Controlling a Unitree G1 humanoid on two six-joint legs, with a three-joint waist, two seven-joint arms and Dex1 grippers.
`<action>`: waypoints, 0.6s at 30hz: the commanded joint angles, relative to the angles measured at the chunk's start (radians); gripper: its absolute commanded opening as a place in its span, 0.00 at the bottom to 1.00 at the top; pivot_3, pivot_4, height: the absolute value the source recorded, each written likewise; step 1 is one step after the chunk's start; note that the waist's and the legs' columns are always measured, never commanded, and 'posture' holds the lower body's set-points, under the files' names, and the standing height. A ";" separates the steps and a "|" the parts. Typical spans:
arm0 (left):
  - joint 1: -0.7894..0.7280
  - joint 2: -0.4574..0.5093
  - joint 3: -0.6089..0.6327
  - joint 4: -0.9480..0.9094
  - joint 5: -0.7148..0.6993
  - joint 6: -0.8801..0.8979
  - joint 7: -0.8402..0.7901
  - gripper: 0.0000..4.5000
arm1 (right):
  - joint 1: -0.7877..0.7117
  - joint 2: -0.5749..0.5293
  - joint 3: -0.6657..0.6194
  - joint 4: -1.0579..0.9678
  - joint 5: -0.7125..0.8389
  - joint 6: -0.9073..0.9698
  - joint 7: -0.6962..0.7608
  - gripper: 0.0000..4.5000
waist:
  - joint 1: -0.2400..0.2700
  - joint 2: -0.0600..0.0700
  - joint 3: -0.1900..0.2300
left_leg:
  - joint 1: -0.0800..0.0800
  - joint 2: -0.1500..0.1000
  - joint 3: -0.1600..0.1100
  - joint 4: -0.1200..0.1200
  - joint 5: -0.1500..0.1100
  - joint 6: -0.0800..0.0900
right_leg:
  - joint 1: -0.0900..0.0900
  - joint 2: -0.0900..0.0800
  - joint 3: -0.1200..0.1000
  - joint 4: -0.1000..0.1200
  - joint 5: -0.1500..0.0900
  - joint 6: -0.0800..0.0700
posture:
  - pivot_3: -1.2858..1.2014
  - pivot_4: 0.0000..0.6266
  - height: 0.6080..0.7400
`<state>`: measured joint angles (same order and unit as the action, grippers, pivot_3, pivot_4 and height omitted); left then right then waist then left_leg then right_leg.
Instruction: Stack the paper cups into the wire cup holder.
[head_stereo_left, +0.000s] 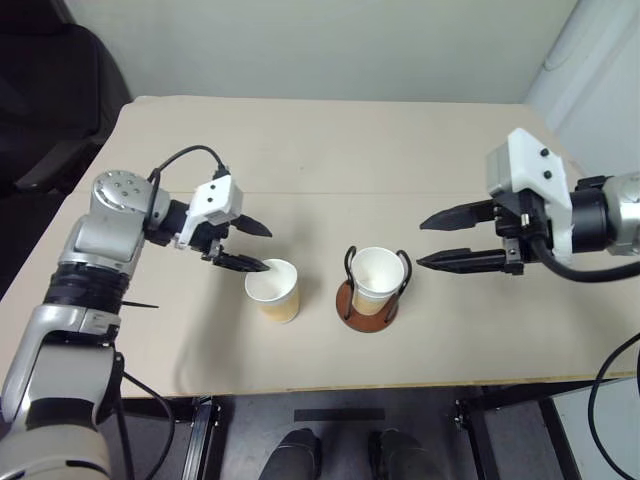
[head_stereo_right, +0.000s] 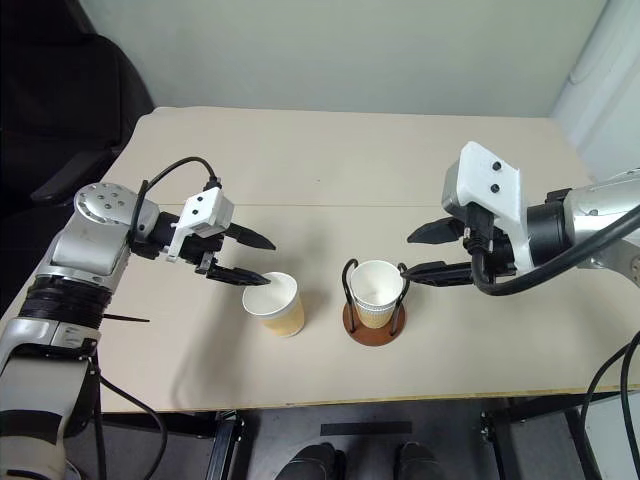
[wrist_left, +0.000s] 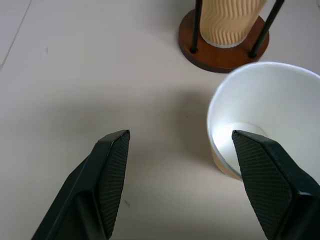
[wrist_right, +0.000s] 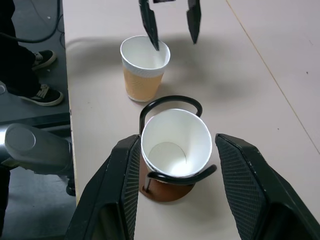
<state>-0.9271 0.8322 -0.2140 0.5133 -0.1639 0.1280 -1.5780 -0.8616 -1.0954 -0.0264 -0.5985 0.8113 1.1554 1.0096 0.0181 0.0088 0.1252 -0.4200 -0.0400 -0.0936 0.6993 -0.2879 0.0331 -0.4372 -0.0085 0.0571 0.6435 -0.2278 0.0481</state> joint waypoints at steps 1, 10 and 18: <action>-0.038 -0.008 0.003 0.010 0.008 -0.023 -0.036 0.78 | 0.007 -0.022 -0.055 -0.023 0.026 0.008 -0.024 0.52 | 0.002 0.000 0.000 | 0.000 0.000 0.000 0.000 0.000 0.000 | 0.000 0.000 0.000 0.000 0.000 0.000 | 0.52 0.24 1.00; -0.048 0.013 -0.044 -0.032 -0.064 0.017 -0.036 0.78 | 0.039 -0.038 -0.074 -0.027 0.051 0.001 -0.050 0.52 | 0.002 0.000 0.000 | 0.000 0.000 0.000 0.000 0.000 0.000 | 0.000 0.000 0.000 0.000 0.000 0.000 | 0.52 0.24 1.00; -0.046 0.112 -0.150 -0.088 -0.147 0.014 -0.036 0.78 | 0.048 -0.046 -0.076 -0.017 0.059 -0.011 -0.049 0.52 | 0.002 0.000 0.000 | 0.000 0.000 0.000 0.000 0.000 0.000 | 0.000 0.000 0.000 0.000 0.000 0.000 | 0.52 0.24 1.00</action>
<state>-0.9599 0.9230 -0.3558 0.4595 -0.2824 0.1514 -1.5819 -0.8041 -1.1229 -0.0608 -0.6122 0.8603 1.1606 0.9639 0.0202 0.0088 0.1252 -0.4201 -0.0398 -0.0935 0.6995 -0.2879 0.0332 -0.4374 -0.0081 0.0571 0.6436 -0.2276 0.0484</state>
